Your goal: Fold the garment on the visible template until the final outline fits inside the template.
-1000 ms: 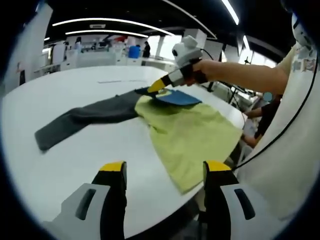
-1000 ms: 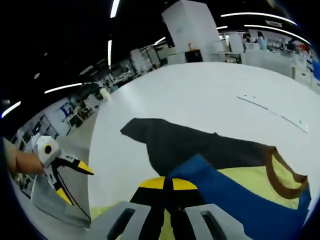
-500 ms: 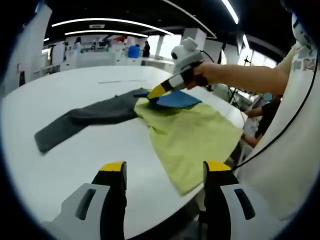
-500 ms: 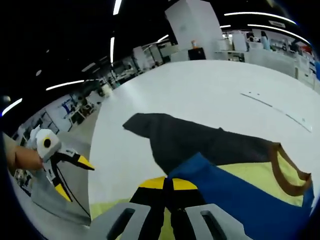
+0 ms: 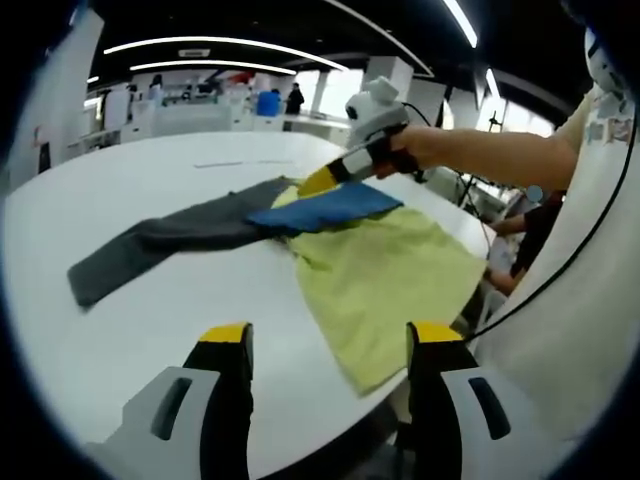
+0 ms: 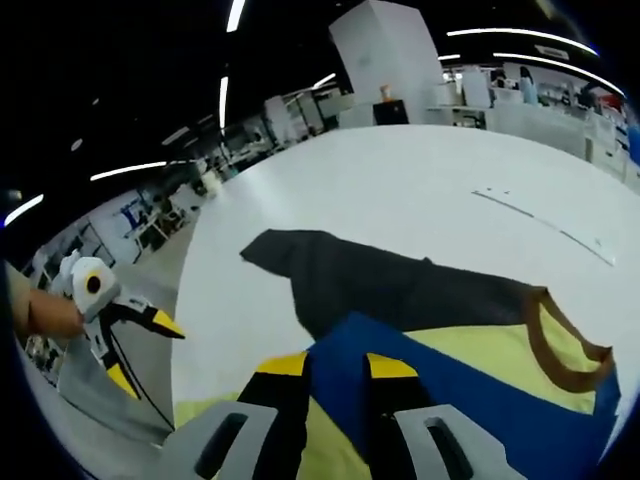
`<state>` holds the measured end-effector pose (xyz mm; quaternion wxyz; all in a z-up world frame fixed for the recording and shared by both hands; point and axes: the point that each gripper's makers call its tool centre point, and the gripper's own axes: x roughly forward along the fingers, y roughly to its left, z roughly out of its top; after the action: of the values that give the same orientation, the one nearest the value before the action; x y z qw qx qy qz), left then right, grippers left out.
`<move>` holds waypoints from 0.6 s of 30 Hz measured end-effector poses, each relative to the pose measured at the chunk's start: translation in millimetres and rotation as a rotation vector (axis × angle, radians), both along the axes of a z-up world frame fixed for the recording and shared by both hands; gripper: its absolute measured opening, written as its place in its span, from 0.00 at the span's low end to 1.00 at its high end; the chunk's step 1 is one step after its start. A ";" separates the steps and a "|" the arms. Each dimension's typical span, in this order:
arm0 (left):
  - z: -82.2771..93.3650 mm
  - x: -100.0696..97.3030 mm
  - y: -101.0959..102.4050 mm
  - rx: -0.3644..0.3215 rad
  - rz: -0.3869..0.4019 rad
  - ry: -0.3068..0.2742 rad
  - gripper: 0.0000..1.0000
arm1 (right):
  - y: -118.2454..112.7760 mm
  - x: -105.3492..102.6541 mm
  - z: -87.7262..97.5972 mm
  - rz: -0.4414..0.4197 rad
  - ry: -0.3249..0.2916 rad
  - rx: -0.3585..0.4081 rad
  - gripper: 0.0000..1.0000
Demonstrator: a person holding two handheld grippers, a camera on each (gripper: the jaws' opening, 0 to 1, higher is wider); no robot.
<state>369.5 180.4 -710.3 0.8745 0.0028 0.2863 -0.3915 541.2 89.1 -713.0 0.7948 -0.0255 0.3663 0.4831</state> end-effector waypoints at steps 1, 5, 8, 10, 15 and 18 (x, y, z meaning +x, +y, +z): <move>0.5 0.3 -1.1 0.000 -0.001 -0.001 0.59 | -3.0 2.2 1.5 -0.003 -0.013 -0.001 0.18; 1.9 1.3 -3.9 0.000 -0.005 -0.006 0.59 | -17.8 8.7 3.9 -0.018 -0.032 -0.014 0.19; 2.4 1.9 -5.7 0.003 -0.009 -0.009 0.59 | -30.1 12.5 5.0 -0.034 -0.042 -0.020 0.20; 2.7 2.4 -7.4 0.006 -0.013 -0.010 0.59 | -38.7 15.1 6.2 -0.050 -0.045 -0.021 0.20; 4.1 3.4 -11.5 0.009 -0.020 -0.014 0.59 | -57.8 20.6 6.5 -0.078 -0.055 -0.030 0.20; 4.6 3.6 -13.7 0.014 -0.025 -0.018 0.59 | -72.6 24.2 6.6 -0.097 -0.065 -0.041 0.20</move>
<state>373.1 166.7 -705.6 0.8719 0.0159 0.2813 -0.4006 565.4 16.4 -706.4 0.8280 -0.0397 0.3512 0.4353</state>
